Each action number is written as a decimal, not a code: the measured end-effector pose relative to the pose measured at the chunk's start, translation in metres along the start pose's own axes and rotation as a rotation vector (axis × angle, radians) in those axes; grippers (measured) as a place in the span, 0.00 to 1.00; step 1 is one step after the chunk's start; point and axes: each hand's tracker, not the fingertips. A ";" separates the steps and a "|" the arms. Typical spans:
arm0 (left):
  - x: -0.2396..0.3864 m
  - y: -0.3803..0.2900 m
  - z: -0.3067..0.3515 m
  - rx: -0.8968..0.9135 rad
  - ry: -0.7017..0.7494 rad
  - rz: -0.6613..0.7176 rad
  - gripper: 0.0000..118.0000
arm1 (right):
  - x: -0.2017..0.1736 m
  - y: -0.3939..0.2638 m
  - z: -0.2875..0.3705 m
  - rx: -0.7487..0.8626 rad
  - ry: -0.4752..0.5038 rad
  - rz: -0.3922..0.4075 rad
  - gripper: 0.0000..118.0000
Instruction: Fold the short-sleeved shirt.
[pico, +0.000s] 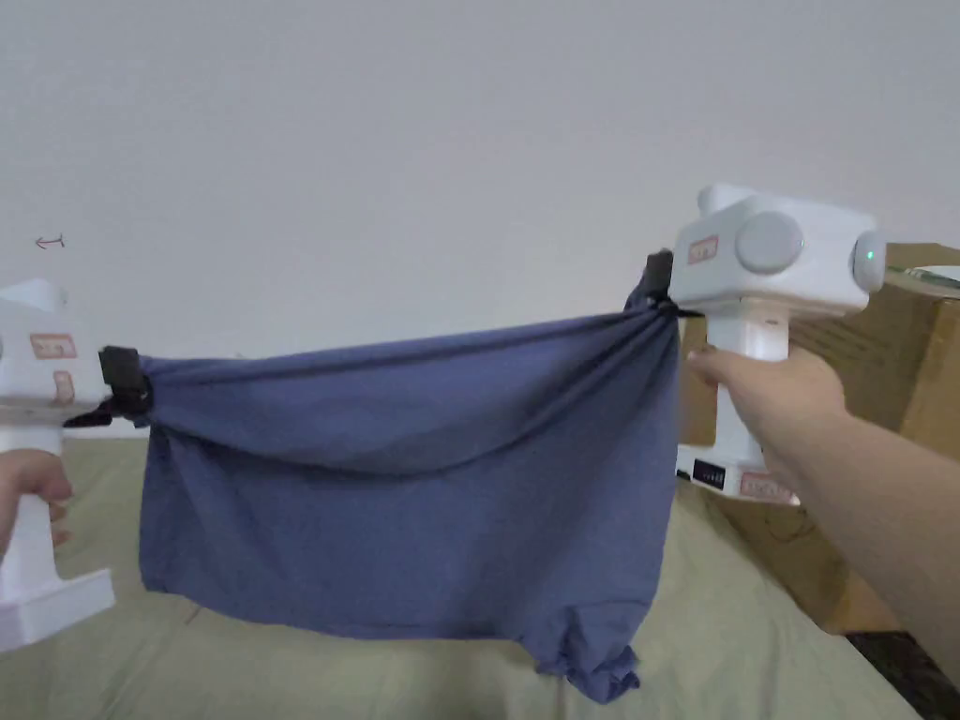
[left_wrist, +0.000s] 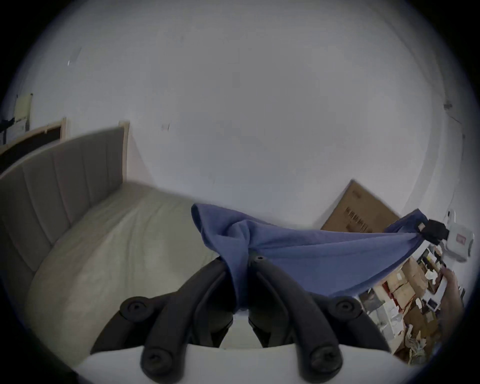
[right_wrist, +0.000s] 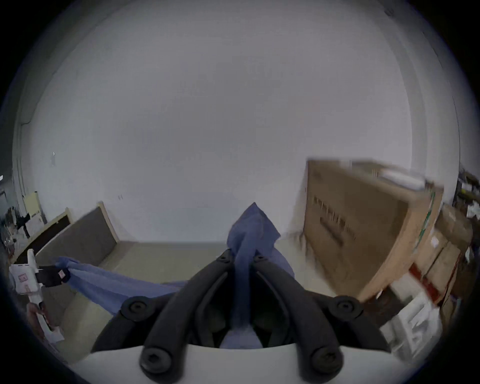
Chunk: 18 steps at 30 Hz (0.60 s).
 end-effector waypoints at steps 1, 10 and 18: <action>-0.008 -0.023 -0.012 -0.060 0.011 0.007 0.07 | 0.008 -0.032 -0.011 -0.046 0.019 -0.026 0.04; -0.077 -0.240 -0.012 -0.562 0.072 0.029 0.07 | 0.084 -0.332 -0.010 -0.627 -0.009 -0.092 0.04; -0.101 -0.319 0.090 -0.696 0.013 -0.014 0.07 | 0.118 -0.401 0.135 -0.668 0.094 -0.151 0.04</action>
